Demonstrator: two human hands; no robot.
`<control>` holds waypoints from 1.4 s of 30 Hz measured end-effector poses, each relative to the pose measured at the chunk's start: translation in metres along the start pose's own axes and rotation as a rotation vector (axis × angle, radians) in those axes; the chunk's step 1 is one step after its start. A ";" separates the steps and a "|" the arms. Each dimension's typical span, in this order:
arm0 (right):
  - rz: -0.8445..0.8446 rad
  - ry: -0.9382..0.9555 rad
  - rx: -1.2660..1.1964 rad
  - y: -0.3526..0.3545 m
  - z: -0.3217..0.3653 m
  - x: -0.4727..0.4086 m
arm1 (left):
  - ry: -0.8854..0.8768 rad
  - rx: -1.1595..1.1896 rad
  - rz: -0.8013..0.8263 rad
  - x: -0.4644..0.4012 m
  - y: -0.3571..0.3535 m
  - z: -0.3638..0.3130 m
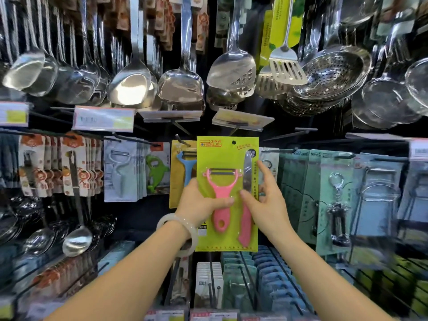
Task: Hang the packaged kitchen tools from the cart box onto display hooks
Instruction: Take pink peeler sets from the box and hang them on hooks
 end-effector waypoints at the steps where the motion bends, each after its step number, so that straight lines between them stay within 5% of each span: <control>1: -0.019 -0.011 -0.001 0.000 -0.003 -0.002 | 0.000 -0.016 0.001 -0.003 0.001 -0.002; 13: 0.069 -0.259 0.310 -0.016 -0.032 -0.053 | 0.152 -0.158 0.018 0.003 0.020 0.030; 19: 0.221 -0.296 0.447 -0.026 -0.058 0.026 | 0.094 -0.373 0.142 0.023 -0.017 0.069; 29: 0.123 -0.754 0.886 0.128 -0.131 0.238 | -0.301 -0.741 0.809 0.088 -0.270 0.075; 42: -0.291 -1.364 0.880 0.401 -0.119 0.538 | -0.624 -0.734 1.402 0.259 -0.633 0.007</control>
Point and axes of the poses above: each hand's wrist, its own x-axis away from the middle knuckle, its own y-axis out of the back of the hand, z = x × y, the point moved 4 cm from there along -x, towards the middle knuckle, and after that the axes turned 12 degrees about z, right-handed, at the moved point
